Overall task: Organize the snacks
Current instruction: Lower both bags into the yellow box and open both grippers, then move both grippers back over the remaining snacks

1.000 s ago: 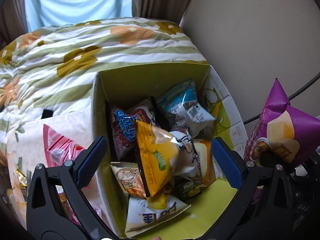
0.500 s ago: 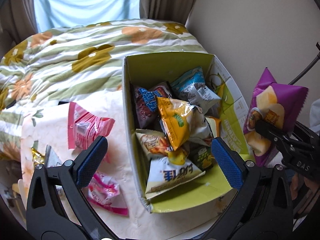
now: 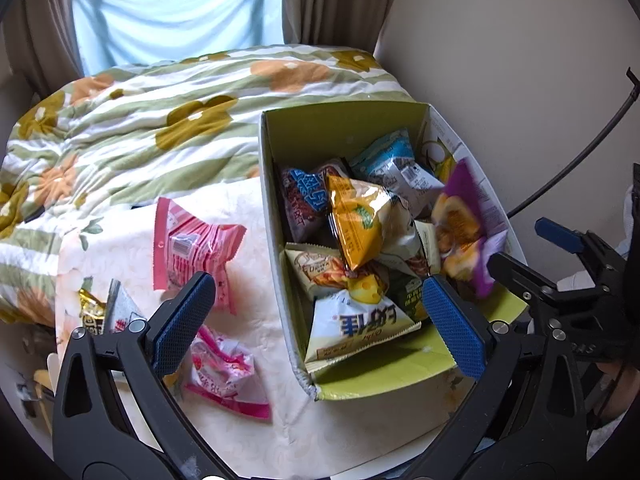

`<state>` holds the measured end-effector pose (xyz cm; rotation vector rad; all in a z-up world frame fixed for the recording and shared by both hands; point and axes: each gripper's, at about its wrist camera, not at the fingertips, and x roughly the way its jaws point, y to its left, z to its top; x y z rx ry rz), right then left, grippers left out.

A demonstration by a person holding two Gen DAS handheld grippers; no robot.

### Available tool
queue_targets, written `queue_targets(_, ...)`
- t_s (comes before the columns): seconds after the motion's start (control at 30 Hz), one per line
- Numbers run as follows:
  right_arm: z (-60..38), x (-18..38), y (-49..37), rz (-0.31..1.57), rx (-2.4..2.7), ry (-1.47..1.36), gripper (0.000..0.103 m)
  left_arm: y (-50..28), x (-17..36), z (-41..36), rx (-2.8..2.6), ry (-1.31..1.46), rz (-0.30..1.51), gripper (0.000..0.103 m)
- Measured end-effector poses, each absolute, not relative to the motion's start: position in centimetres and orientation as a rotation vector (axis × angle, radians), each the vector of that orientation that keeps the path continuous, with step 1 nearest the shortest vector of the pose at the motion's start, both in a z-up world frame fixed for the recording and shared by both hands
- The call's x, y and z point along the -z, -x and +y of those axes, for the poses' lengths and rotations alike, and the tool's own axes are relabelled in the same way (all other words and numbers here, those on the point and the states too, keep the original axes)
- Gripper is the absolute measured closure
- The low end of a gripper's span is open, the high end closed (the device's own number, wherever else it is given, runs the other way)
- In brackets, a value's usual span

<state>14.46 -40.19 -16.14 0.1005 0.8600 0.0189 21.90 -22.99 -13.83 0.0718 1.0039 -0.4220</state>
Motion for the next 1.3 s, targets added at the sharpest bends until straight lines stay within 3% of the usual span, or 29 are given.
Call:
queue_targets(0.5, -39.7, 12.9, -11.3, 0.795, -0.108, -0.131, 0.000, -17.4, 12.2, -20.1, 0.370, -0.024, 0.955, 0.001)
queue_targets(1.0, -30.9, 11.2, -9.2, 0.766, -0.231, -0.081, 0.000, -12.9, 9.5, -5.7, 0.190, 0.118, 0.866, 0.001)
queue_targets(1.3, -23.7, 13.2, -8.1, 0.789, -0.180, -0.155, 0.000, -13.9, 11.1, 3.1, 0.198, 0.132, 0.917, 0.001)
